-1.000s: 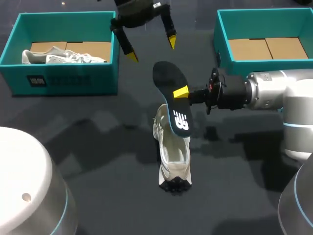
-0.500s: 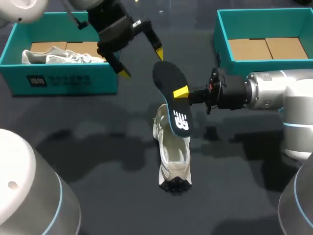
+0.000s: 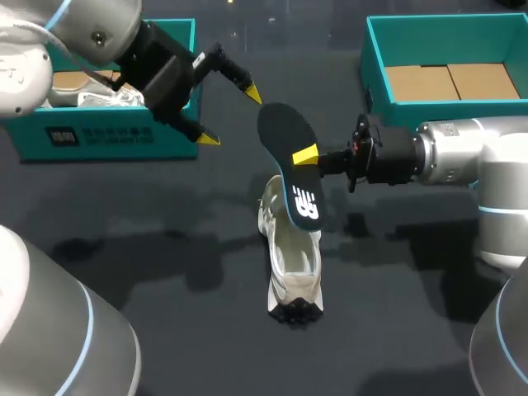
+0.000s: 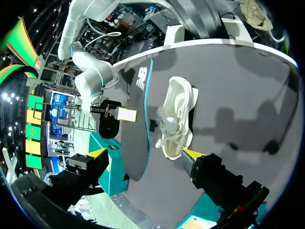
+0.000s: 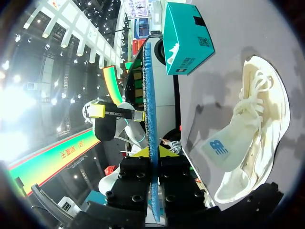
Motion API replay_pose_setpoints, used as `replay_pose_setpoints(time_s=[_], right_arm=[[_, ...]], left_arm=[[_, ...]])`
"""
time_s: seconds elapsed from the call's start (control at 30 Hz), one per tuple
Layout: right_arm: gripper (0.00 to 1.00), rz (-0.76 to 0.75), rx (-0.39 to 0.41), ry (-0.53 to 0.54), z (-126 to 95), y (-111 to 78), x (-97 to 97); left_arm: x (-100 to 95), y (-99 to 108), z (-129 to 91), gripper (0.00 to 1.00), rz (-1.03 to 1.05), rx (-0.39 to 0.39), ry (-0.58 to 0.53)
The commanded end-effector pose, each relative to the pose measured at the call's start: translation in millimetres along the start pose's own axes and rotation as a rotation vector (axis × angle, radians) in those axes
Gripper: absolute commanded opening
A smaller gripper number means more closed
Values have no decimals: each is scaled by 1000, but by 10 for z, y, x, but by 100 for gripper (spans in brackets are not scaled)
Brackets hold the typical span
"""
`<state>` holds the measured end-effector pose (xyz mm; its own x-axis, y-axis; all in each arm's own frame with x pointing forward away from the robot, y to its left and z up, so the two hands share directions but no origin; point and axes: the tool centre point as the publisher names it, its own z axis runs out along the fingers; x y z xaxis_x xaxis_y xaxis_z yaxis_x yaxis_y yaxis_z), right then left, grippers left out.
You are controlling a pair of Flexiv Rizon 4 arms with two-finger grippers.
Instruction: Take the shoe out of the shoebox, open the shoe tongue, remove and reinsert the insole, then place the shoe into the shoebox
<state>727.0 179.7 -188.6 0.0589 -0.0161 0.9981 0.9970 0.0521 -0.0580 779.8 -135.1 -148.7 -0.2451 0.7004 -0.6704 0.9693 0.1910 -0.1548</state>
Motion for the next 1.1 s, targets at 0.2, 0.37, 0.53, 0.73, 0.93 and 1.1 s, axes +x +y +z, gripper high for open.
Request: replay_pose_setpoints(time_s=[0.2, 0.37, 0.53, 0.73, 0.93, 1.1], right_arm=[[0, 0, -2, -2, 4, -11, -1], [0, 0, -2, -2, 4, -11, -1], [0, 0, -2, -2, 4, -11, -1], [0, -1, -9, 29, 71, 43, 44], [0, 2, -24, 36, 54, 23, 80], [0, -3, -24, 31, 70, 36, 65]], left_arm=[[200, -58, 77, 100, 64, -31, -548], [231, -52, 135, 100, 51, -35, -564], [356, -66, 361, 100, 8, -98, -700], [342, 21, 420, 100, -1, -73, -785], [342, 21, 420, 100, -1, -73, -785], [311, 51, 513, 100, -6, -100, -796]])
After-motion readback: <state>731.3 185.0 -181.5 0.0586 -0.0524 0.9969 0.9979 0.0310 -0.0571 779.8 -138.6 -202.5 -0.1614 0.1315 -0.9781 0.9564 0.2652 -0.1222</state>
